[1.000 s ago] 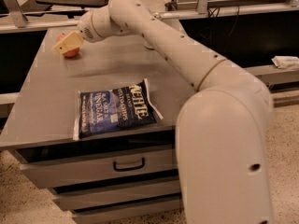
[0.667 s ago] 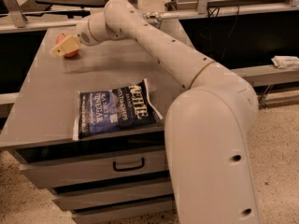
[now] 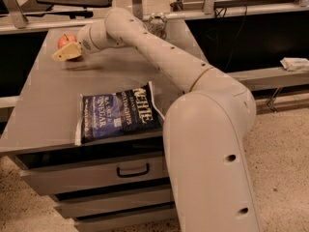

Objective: Pick apple

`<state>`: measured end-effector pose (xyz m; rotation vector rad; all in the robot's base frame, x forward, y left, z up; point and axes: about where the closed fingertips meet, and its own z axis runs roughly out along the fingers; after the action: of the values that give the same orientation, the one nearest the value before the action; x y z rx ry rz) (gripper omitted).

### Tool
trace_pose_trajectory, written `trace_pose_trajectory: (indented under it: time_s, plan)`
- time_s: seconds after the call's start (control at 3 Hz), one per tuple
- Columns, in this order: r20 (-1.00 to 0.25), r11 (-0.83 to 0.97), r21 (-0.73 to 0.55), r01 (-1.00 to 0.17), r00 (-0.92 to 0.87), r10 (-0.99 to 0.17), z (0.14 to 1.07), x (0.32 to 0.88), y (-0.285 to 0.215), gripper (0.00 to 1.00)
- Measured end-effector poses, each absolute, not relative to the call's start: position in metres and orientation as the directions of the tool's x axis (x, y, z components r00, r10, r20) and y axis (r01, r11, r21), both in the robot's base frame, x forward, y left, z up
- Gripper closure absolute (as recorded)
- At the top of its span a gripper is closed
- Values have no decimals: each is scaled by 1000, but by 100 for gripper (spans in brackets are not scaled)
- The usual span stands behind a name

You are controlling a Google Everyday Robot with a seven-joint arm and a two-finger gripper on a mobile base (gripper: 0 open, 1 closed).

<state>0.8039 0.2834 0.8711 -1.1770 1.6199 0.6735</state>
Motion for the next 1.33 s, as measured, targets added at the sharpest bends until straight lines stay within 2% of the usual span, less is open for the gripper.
trace_pose_trajectory:
  time_s: [0.67, 1.0, 1.33]
  plan:
    - [-945, 384, -96, -918, -37, -326, 875, 800, 283, 65]
    - [-965, 389, -120, -913, 15, -262, 910, 792, 262, 88]
    - [-972, 385, -180, -905, 103, -211, 947, 782, 231, 100]
